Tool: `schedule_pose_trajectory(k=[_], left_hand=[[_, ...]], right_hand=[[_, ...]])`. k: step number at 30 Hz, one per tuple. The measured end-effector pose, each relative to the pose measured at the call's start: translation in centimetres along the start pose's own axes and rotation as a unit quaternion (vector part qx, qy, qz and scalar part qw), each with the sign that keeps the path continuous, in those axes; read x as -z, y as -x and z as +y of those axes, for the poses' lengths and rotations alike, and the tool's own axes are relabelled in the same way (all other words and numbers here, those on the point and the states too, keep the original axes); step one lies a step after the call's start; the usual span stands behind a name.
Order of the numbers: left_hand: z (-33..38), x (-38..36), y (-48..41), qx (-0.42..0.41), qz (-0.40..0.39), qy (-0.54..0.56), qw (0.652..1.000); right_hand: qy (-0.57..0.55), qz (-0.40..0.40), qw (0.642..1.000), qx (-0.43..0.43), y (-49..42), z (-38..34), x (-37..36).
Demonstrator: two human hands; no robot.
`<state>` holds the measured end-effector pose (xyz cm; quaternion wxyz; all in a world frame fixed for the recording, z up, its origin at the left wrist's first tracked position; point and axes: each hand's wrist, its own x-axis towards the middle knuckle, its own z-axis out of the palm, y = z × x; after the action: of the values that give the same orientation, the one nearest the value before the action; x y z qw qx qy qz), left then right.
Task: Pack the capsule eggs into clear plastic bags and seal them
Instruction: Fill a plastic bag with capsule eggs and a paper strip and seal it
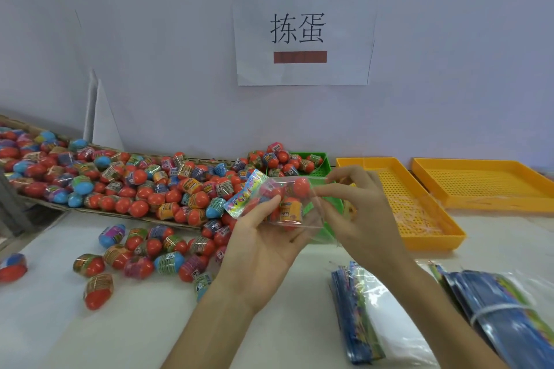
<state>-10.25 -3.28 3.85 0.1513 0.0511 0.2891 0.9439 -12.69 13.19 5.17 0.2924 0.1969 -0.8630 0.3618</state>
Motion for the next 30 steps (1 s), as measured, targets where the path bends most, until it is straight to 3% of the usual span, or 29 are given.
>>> schedule_pose_trajectory(k=[3,6,8,12,15,20,30], left_hand=[[0.1,0.2,-0.1,-0.013,0.008,-0.001,1.0],[0.2,0.3,-0.2,-0.022,0.022,0.003,1.0],[0.2,0.3,-0.2,-0.033,0.031,0.01,0.999],[0.3,0.5,-0.3,-0.063,0.054,0.027,0.996],[0.5,0.8,-0.5,-0.082,0.068,0.029,0.994],[0.7,1.0,-0.5,-0.087,0.075,0.014,0.993],[-0.8,0.8,-0.4,-0.062,0.07,-0.014,0.996]], right_hand=[[-0.035,-0.027,0.999,-0.014,-0.1,-0.3,0.1],[-0.172,0.015,0.982,-0.073,-0.3,-0.8,0.7],[-0.278,0.036,0.949,-0.147,-0.4,-0.9,1.2],[-0.345,-0.011,0.898,-0.274,-0.7,-0.8,1.0],[-0.423,-0.057,0.819,-0.384,-0.4,-1.7,0.1],[-0.486,-0.151,0.734,-0.449,1.2,-3.6,-1.9],[-0.488,-0.03,0.761,-0.427,2.7,-5.0,-2.9]])
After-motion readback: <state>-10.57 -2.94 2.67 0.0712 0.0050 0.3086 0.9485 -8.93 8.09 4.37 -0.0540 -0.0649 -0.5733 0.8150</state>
